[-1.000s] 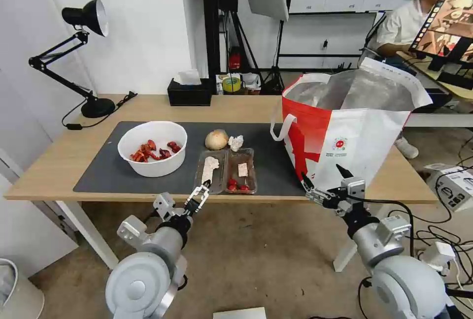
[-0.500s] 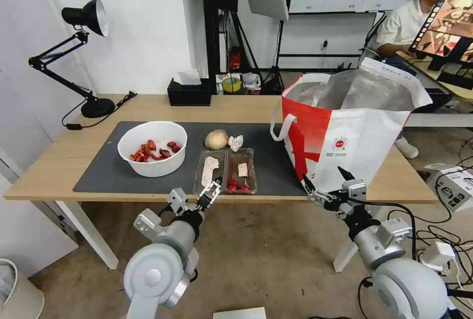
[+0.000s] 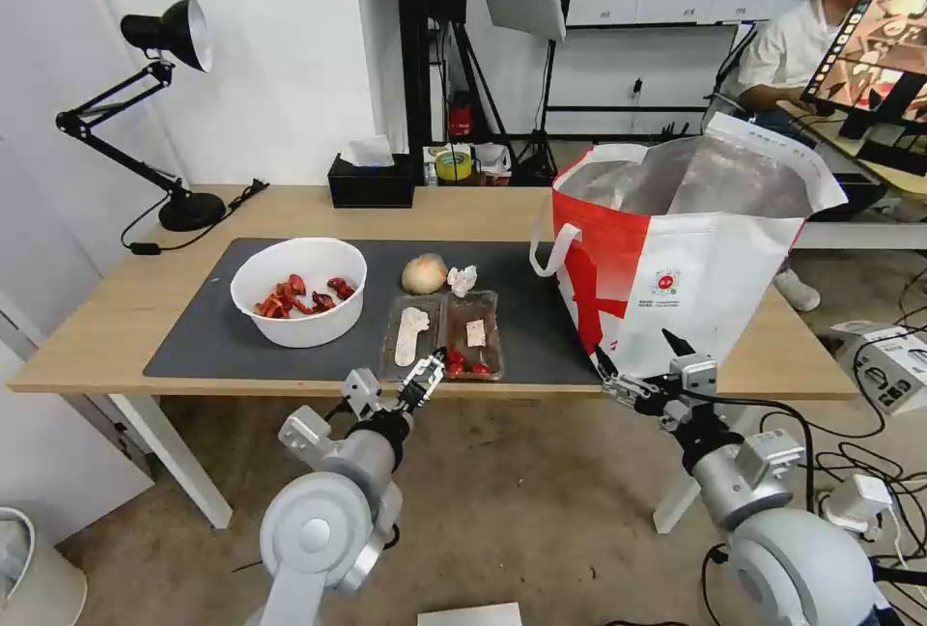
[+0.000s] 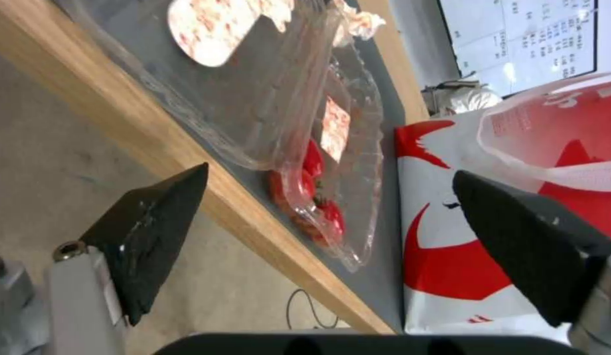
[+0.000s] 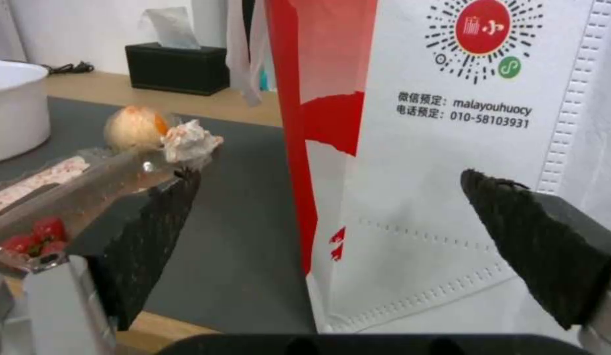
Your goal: Pick up the trash from the table and place it into the takeout bag.
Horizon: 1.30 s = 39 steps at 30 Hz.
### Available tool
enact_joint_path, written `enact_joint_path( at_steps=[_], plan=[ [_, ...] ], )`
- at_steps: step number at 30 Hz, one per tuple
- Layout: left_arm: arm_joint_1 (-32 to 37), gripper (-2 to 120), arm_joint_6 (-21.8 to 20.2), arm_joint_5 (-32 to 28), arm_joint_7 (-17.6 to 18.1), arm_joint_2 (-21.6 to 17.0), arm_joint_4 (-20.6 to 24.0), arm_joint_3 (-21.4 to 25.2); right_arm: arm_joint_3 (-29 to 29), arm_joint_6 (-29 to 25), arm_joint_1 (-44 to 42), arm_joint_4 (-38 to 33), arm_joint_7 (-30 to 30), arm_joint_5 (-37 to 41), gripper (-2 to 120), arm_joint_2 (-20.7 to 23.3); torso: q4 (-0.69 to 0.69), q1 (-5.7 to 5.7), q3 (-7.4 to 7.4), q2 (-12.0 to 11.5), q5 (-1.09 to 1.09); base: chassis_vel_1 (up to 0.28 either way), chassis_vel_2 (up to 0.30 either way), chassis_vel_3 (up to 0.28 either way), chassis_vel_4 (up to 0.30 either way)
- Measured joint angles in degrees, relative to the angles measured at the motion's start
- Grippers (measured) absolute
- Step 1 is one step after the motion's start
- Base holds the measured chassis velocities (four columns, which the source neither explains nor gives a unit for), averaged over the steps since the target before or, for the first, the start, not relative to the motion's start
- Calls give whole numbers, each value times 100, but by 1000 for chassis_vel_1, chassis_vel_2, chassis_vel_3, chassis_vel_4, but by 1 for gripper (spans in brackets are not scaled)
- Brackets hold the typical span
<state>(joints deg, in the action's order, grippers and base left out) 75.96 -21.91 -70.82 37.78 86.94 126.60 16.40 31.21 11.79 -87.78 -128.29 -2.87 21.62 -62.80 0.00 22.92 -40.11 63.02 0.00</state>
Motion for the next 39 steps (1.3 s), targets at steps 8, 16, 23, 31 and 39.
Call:
enact_joint_path(
  at_steps=[8, 16, 23, 31, 39],
  plan=[
    [-73, 100, -2, 4, 0, 53, -80, -47, -5, -3, 17, 30, 1, -14, 100, -21, 0, 0, 0, 0, 0, 0, 0, 0, 0],
    [-130, 100, -2, 6, 0, 104, -155, -62, -15, -6, 19, 49, 3, -34, 100, -38, 0, 0, 0, 0, 0, 0, 0, 0, 0],
    [-155, 100, 1, 6, -2, 124, -163, -61, -27, -9, 11, 76, 3, -60, 100, -73, 0, 0, 0, 0, 0, 0, 0, 0, 0],
    [-156, 100, 2, 6, -6, 175, -222, -43, -57, -16, 11, 88, 4, -100, 100, -119, 0, 0, 0, 0, 0, 0, 0, 0, 0],
    [-229, 100, 4, 4, -8, 262, -299, -8, -70, -20, -16, 97, 7, -152, 100, -149, 0, 0, 1, 0, 0, 0, 0, 0, 0]
  ],
)
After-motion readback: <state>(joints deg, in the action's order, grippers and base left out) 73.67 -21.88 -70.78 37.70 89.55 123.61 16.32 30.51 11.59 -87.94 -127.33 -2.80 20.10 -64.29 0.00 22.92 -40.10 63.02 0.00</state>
